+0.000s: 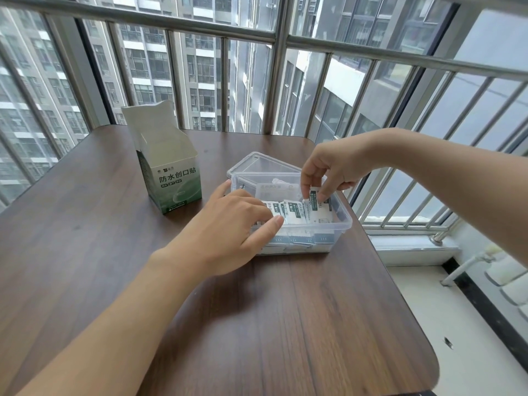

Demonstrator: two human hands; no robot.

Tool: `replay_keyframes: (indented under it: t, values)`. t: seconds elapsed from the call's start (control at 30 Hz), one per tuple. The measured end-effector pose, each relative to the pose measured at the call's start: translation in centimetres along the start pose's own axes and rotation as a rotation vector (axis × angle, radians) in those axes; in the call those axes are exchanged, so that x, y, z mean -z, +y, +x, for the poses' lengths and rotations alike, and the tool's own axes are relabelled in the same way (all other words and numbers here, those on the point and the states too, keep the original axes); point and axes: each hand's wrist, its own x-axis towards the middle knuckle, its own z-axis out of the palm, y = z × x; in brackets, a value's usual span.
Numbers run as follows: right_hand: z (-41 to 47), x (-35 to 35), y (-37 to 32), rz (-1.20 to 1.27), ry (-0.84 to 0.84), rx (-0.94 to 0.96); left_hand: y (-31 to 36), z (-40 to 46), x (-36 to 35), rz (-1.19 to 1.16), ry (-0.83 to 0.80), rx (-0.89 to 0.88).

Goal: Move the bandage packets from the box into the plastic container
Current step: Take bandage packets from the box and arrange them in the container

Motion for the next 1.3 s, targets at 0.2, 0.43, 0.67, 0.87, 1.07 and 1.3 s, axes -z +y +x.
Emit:
replay_keyframes:
  t: [0.2,0.43,0.67,0.87,1.07,1.3]
  values:
    - [0.0,-0.3,-0.4,-0.063,0.03,-0.035,0.0,-0.1,0.0,0.006,-0.007,0.01]
    - [0.0,-1.1,-0.8,-0.182,0.116,-0.051,0.1,-0.1,0.1,-0.007,0.013,0.016]
    - [-1.1,-0.7,-1.1,-0.114,0.195,-0.001,-0.1,-0.1,0.0,0.004,0.006,0.019]
    - [-1.2,-0.4,-1.3,-0.118,0.112,-0.022,0.1,0.0,0.1,-0.013,0.023,0.022]
    - [-0.6,-0.4,-1.2,-0.1,-0.042,-0.108,0.0,-0.1,0.0,-0.006,0.013,0.016]
    - [-1.2,1.7,-1.2,0.005,-0.006,-0.065,0.0,-0.2,0.1,-0.005,0.007,0.014]
